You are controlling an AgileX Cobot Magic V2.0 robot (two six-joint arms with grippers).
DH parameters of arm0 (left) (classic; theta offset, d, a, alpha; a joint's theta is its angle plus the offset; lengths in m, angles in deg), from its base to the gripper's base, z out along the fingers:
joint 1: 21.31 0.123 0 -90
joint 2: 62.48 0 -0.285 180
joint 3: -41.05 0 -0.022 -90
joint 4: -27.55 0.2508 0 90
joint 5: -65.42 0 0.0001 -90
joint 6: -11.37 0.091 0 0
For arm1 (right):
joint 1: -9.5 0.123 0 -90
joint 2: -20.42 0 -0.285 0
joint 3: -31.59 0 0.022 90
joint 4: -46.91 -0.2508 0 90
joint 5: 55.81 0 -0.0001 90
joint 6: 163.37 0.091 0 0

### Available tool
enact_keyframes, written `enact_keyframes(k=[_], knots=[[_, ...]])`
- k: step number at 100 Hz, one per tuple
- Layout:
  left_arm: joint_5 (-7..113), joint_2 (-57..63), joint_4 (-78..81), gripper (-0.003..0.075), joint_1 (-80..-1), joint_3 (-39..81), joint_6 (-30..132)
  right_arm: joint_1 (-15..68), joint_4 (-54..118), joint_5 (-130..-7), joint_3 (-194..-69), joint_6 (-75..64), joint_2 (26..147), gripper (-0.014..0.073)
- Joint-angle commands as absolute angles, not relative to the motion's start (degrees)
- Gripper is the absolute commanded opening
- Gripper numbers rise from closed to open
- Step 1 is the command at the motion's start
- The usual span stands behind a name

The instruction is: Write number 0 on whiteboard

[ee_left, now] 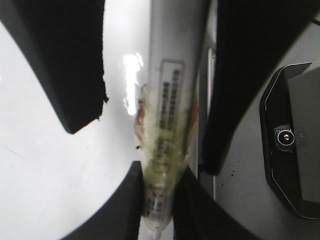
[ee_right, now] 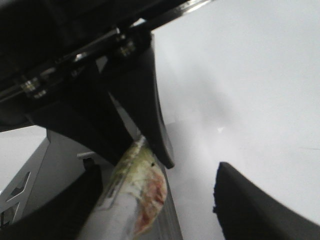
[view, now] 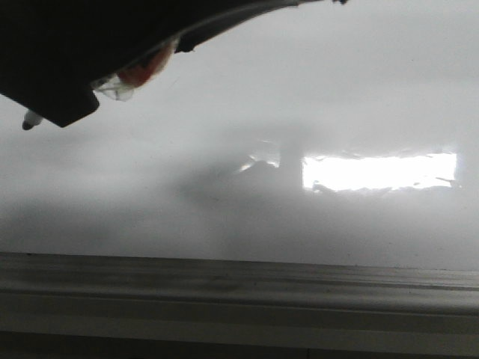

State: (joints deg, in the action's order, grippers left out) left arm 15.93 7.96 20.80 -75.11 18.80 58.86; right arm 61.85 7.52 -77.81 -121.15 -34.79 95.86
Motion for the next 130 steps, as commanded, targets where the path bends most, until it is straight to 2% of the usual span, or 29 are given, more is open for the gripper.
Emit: enact_keyframes(k=[1,14,23,57,77,104,116,130], knots=[[18.3,6.9,20.3,-0.0020,-75.6,20.7,58.8,62.0,5.9,-74.6,-123.2,-35.4,95.0,0.0371],[18.3,6.9,20.3,-0.0020,-75.6,20.7,58.8,62.0,4.8,-74.6,-123.2,-35.4,95.1,0.0279],[18.3,6.9,20.2,-0.0020,-75.6,20.7,58.8,62.0,4.3,-74.6,-123.2,-35.4,95.1,0.0255],[17.4,6.9,19.9,-0.0020,-75.6,20.7,58.8,62.0,3.7,-76.5,-123.2,-35.4,95.1,0.0261],[16.9,6.9,19.9,-0.0020,-75.6,20.7,58.8,62.0,1.6,-76.5,-123.2,-35.4,95.1,0.0363],[16.9,6.9,19.9,-0.0020,-75.6,20.7,58.7,62.0,-2.2,-77.0,-123.3,-35.4,95.1,0.0355],[16.9,6.9,19.7,-0.0020,-75.6,20.7,58.7,62.0,-3.8,-78.2,-123.3,-35.4,95.1,0.0292],[16.9,6.9,19.7,-0.0020,-75.6,20.7,58.7,62.0,-4.5,-79.4,-123.3,-35.4,95.1,0.0170]])
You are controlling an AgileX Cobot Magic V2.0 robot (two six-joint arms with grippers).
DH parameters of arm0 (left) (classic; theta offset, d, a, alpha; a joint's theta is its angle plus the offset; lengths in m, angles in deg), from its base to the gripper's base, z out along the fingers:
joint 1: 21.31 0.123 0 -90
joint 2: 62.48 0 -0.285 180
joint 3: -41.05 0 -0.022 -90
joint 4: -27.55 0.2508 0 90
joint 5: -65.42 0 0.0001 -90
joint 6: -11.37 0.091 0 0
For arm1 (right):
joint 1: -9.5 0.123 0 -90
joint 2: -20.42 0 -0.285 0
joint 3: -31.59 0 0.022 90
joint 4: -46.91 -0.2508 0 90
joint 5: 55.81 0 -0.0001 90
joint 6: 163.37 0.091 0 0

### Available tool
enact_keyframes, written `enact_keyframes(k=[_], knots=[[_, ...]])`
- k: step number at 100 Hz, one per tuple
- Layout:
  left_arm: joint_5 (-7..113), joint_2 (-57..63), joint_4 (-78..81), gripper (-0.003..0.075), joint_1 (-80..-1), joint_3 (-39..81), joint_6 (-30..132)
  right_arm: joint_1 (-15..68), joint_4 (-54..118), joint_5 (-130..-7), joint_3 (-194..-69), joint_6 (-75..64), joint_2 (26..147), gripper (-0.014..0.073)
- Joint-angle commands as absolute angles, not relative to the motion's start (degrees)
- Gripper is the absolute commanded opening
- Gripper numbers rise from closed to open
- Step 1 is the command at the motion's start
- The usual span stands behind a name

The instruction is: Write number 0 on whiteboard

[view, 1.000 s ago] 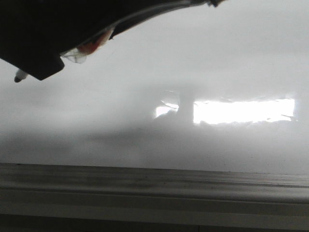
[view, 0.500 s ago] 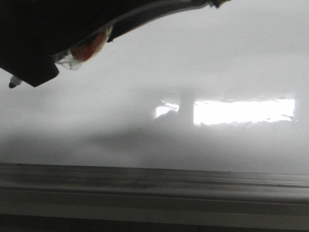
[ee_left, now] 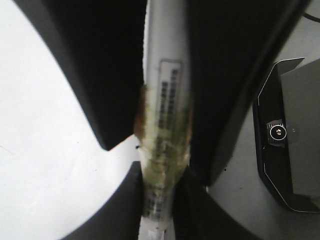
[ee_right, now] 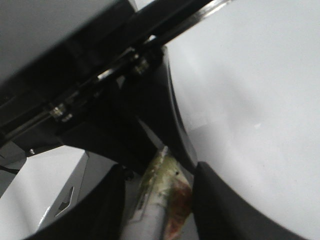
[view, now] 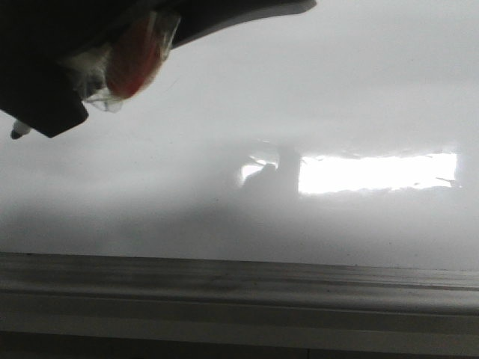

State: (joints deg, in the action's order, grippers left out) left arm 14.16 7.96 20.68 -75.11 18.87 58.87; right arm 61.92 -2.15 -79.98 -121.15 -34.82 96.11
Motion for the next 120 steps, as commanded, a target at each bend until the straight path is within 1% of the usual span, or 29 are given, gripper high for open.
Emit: enact_keyframes(k=[1,26,40,43,50,55,62,70,86,101,106,120], knots=[[16.9,6.9,19.7,-0.0020,-75.6,20.7,58.7,62.0,-4.5,-79.4,-123.3,-35.4,95.1,0.0157],[16.9,6.9,19.5,-0.0019,-75.6,20.7,57.8,62.0,-4.5,-80.4,-123.3,-35.4,95.1,-0.0077],[18.1,6.8,19.4,-0.0006,-75.6,21.0,52.7,62.0,-4.5,-80.4,-123.3,-35.4,95.1,-0.0076],[18.1,6.8,19.4,0.0011,-75.6,21.3,51.6,62.0,-4.5,-80.4,-123.3,-35.4,95.1,-0.0076],[18.1,6.5,19.4,0.0083,-75.6,22.1,49.3,62.0,-4.4,-80.4,-123.3,-35.4,95.1,-0.0073],[18.0,6.1,19.1,0.0156,-75.6,22.6,48.5,62.0,-4.0,-80.2,-123.3,-35.4,94.8,-0.0057],[18.1,4.9,18.3,0.0239,-75.6,22.8,47.9,62.0,-2.7,-79.3,-123.2,-35.4,94.0,-0.0047],[18.0,2.8,17.4,0.0287,-75.6,22.8,47.7,61.8,-1.9,-78.2,-123.1,-35.4,92.6,-0.0047],[19.0,-2.9,14.7,0.0285,-75.6,22.8,47.6,59.3,-1.4,-78.0,-123.0,-35.4,89.4,-0.0047],[24.5,-9.4,13.6,0.0278,-75.6,22.3,43.5,55.3,-1.4,-76.2,-119.7,-35.3,85.1,-0.0047],[27.5,-12.2,13.7,0.0253,-75.6,21.2,41.4,53.8,-1.4,-75.1,-117.8,-34.7,83.1,-0.0047],[37.8,-19.4,15.3,0.0121,-74.9,14.6,33.3,49.1,0.6,-73.9,-112.4,-34.5,76.0,-0.0043]])
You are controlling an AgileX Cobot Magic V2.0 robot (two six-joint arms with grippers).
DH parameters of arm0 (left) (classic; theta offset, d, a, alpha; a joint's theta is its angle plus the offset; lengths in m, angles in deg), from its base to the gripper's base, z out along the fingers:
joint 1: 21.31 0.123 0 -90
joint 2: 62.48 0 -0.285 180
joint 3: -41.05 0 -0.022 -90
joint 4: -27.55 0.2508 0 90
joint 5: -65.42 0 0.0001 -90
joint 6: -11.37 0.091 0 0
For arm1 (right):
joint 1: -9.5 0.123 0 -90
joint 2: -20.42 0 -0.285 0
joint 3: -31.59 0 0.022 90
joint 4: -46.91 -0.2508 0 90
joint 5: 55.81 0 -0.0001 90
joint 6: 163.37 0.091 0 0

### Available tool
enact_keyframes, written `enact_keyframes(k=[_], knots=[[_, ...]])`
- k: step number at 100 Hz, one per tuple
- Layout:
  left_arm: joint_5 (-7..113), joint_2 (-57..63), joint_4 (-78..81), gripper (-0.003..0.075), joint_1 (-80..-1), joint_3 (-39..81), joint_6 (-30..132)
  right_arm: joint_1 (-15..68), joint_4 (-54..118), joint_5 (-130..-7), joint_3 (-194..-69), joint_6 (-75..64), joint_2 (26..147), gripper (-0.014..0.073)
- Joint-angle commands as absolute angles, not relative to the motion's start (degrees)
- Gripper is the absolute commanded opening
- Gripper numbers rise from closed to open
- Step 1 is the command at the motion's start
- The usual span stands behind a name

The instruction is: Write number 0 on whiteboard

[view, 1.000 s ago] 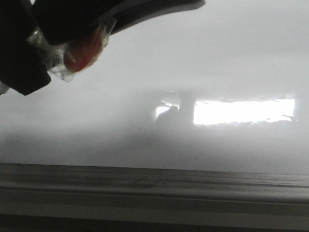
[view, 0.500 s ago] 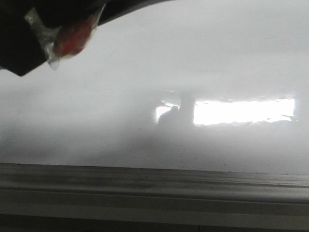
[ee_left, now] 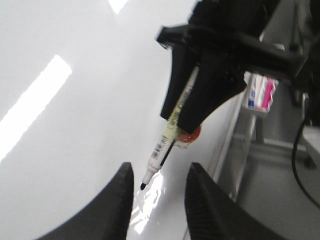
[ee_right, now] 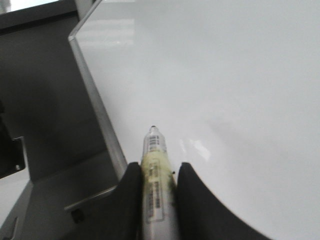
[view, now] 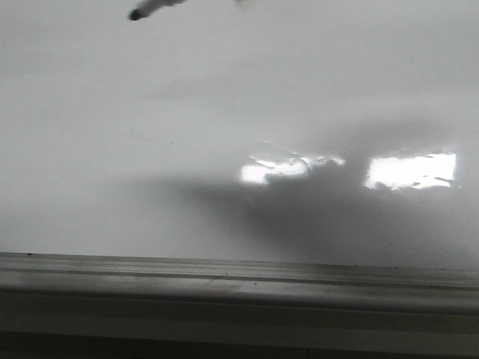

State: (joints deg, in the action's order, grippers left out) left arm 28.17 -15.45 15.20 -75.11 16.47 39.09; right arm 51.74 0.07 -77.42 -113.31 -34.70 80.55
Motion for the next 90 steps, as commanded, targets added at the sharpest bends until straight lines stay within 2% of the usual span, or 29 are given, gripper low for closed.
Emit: enact_keyframes(k=[1,16,29,48,70,90], knots=[[38.2,-19.7,15.4,0.0108,-74.8,13.8,32.7,48.7,0.8,-73.9,-112.2,-34.5,75.1,-0.0043],[47.0,-26.6,16.5,-0.0019,-71.9,3.5,22.0,44.0,4.5,-74.9,-108.8,-32.9,67.4,-0.0043],[54.2,-31.2,15.7,-0.0020,-69.9,-4.5,17.9,39.5,11.9,-78.9,-108.8,-27.4,63.1,-0.0043],[65.4,-33.1,9.9,-0.0020,-69.1,-11.2,17.3,35.3,17.9,-83.9,-109.0,-22.8,63.0,-0.0043],[66.6,-33.1,8.8,-0.0020,-69.1,-12.7,17.3,35.3,17.9,-80.6,-110.3,-22.8,64.6,-0.0043],[66.6,-33.1,8.8,-0.0020,-69.1,-13.0,17.3,35.3,17.9,-81.2,-115.6,-22.8,70.8,-0.0043]])
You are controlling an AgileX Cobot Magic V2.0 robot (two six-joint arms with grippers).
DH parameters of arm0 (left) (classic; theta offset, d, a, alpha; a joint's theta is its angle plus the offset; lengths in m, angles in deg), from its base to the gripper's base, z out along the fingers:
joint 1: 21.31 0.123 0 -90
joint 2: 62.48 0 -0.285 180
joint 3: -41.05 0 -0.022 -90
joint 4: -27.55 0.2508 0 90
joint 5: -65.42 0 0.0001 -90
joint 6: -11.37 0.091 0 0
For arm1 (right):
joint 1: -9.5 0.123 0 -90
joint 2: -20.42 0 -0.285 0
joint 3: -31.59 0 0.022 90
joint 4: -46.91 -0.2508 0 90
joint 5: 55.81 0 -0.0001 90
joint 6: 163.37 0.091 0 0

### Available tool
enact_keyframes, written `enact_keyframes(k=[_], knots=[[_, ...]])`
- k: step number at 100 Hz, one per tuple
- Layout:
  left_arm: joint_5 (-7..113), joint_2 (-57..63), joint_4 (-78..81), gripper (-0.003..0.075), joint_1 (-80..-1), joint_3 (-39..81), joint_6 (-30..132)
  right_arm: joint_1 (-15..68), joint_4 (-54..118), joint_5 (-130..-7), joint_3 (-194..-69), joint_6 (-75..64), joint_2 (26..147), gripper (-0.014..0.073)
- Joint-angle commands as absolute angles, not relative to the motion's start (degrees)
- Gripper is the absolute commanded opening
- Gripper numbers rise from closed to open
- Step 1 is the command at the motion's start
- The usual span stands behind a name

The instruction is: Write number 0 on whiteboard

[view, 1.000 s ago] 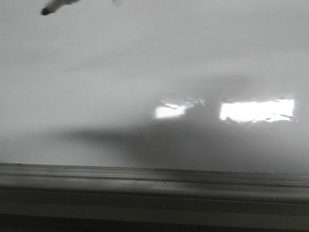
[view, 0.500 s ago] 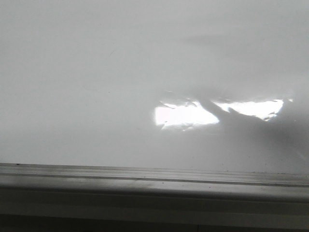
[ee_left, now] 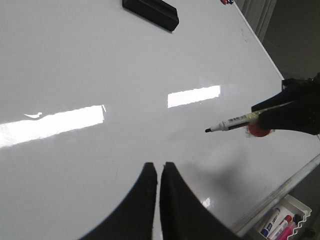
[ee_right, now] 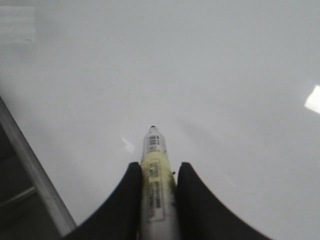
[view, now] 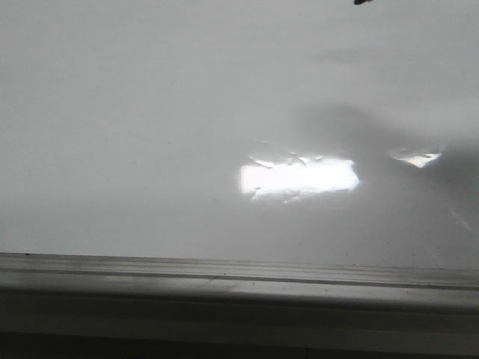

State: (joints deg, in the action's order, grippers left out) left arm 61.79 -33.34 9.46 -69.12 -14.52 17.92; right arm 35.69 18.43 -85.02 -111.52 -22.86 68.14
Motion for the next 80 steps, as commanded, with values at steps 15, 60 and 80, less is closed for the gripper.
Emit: enact_keyframes(k=[15,60,80], knots=[[66.6,-33.1,8.8,-0.0020,-69.1,-13.0,17.3,35.3,17.9,-82.9,-119.2,-22.8,75.7,-0.0043],[66.6,-33.1,8.8,-0.0020,-69.1,-13.0,17.3,36.0,17.9,-82.3,-121.6,-23.2,80.4,-0.0043],[66.7,-33.1,8.8,-0.0020,-69.1,-13.0,17.3,40.1,18.6,-81.1,-121.6,-24.0,82.4,-0.0043]])
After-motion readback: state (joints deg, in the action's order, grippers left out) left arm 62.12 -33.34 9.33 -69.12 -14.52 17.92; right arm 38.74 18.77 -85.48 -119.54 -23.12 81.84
